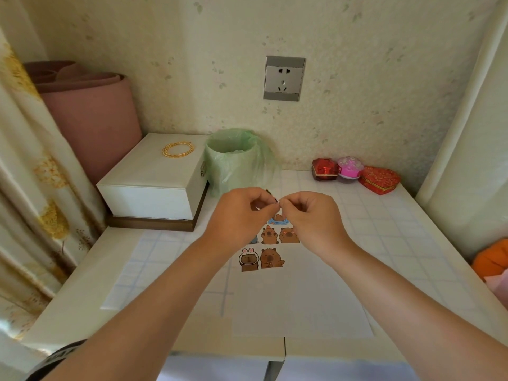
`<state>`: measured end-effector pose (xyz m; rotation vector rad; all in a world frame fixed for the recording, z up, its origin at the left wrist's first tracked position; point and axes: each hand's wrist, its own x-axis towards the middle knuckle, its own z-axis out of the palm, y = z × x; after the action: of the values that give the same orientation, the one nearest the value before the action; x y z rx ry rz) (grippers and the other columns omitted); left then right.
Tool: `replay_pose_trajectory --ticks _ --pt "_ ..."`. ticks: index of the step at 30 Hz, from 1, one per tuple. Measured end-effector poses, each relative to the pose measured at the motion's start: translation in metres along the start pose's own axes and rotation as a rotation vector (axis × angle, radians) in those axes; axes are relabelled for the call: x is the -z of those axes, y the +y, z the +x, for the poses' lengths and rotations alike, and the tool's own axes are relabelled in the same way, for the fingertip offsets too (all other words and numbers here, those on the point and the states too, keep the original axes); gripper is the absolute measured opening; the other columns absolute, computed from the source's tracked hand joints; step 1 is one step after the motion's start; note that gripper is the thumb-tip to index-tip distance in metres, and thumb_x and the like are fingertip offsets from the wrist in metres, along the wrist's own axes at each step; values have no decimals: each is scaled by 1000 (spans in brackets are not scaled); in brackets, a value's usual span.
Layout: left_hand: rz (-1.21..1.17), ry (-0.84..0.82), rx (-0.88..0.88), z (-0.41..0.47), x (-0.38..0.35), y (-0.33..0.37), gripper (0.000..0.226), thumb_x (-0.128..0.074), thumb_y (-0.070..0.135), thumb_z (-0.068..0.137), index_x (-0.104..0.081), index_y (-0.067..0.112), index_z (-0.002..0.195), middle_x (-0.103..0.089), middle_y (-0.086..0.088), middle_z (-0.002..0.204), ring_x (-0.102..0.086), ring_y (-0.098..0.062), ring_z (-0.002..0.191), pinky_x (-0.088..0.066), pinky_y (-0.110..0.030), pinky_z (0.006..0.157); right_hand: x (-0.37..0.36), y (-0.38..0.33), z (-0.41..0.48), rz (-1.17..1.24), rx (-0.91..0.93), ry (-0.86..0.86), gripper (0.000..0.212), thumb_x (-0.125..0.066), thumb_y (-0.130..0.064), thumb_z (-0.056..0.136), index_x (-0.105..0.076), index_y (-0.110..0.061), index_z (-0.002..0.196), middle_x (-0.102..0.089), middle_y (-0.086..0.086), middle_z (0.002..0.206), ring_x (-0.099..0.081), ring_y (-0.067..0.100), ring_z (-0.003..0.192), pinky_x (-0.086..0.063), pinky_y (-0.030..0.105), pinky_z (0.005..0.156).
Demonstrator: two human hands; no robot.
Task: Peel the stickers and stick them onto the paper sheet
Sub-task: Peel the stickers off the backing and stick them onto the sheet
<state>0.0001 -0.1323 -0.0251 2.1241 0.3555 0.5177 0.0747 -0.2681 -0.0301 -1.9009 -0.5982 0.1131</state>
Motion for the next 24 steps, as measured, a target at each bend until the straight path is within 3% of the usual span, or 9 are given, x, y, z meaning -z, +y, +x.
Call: replay_pose_trajectory --ticks 4,9,11,14,17,21,24 --pt "-6 -19 46 0 3 1 8 -73 28 87 -80 26 85 -74 15 73 -69 -1 70 -58 -27 73 0 3 1 -138 87 13 18 -63 -20 93 -74 -27 81 -70 -15 71 -64 2 60 -49 17 53" --pt "-2 -26 66 1 3 -1 10 -70 25 86 -74 27 77 -69 16 66 -64 -1 64 -55 -27 69 -2 2 -1 -128 90 -13 18 -63 -21 92 -76 -25 81 -70 -17 71 -68 12 62 -60 40 59" --pt "-54 -57 85 3 4 -1 10 -69 22 87 -72 24 78 -69 11 69 -65 -8 67 -58 -33 70 -3 0 0 -78 53 -31 19 -62 -21 92 -76 -26 79 -70 -14 69 -68 14 62 -60 46 59" --pt "-171 -117 159 3 7 1 6 -68 20 90 -70 18 84 -69 -2 84 -70 -18 80 -62 -42 73 -1 -4 2 -12 -7 -49 20 -62 -19 93 -75 -21 77 -62 -14 52 -55 3 47 -53 33 55" --pt "-241 -137 198 4 8 2 8 -65 18 92 -67 11 89 -69 -14 101 -70 -27 93 -62 -33 73 0 -7 1 79 -88 -69 21 -60 -16 95 -72 -15 78 -56 -11 47 -47 7 42 -43 27 51" --pt "-264 -117 217 4 8 1 12 -61 11 91 -66 14 81 -70 -16 101 -70 -28 95 -62 -35 78 1 -10 0 154 -174 -85 22 -55 -13 94 -70 -15 78 -58 -6 53 -50 11 46 -46 23 46" --pt "-220 -122 193 5 8 -2 12 -61 14 90 -66 18 79 -70 -16 92 -70 -30 94 -61 -45 81 -1 -12 -1 174 -162 -124 21 -58 -23 95 -71 -15 82 -70 3 75 -57 11 52 -51 26 52"
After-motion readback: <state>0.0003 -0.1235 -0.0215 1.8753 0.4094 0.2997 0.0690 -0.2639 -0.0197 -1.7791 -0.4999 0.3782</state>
